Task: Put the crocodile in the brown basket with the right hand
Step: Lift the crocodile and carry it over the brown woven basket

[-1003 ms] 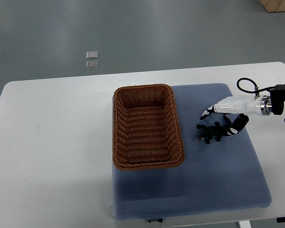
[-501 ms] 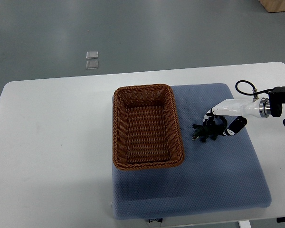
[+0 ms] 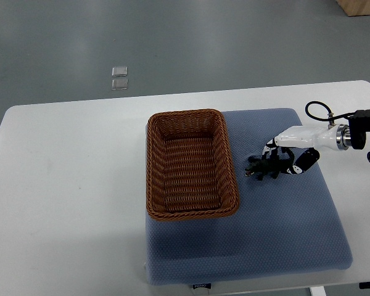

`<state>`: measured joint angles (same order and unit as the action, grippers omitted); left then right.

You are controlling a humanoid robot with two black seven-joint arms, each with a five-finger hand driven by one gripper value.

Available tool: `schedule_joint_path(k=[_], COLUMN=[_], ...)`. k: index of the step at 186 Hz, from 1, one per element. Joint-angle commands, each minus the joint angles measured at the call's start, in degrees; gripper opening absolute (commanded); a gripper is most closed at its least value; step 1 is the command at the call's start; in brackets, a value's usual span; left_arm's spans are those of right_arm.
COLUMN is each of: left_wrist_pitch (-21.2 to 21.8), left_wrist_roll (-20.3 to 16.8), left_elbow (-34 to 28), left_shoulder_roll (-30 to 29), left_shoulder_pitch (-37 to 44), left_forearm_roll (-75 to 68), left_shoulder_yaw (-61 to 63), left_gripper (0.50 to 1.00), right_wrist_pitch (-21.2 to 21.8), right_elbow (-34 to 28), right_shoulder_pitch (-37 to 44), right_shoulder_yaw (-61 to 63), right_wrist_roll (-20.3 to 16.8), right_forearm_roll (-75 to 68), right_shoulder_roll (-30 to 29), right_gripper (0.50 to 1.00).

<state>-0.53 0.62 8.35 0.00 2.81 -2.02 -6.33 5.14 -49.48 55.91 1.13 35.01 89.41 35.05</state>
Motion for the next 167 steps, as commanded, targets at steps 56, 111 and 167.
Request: schedule_joint_path(k=[56, 111, 167], left_wrist_pitch=[0.0, 0.0, 0.0], left_wrist_roll=[0.0, 0.0, 0.0], left_elbow=[0.0, 0.0, 0.0], left_shoulder_roll=[0.0, 0.0, 0.0], left_shoulder_pitch=[0.0, 0.0, 0.0], left_forearm_roll=[0.0, 0.0, 0.0], left_shoulder_yaw=[0.0, 0.0, 0.0], left_gripper=[1.0, 1.0, 1.0], right_wrist_pitch=[0.0, 0.4, 0.1], right_elbow=[0.4, 1.9, 1.3], right_shoulder_pitch=[2.0, 3.9, 6.5], right_shoulder_yaw=[0.4, 2.9, 3.7], right_wrist_roll=[0.0, 0.0, 0.0], right_forearm_roll=[-5.4, -9.3, -9.7], right_shoulder_roll=[0.8, 1.0, -3.7], right_gripper=[0.5, 0.5, 0.5])
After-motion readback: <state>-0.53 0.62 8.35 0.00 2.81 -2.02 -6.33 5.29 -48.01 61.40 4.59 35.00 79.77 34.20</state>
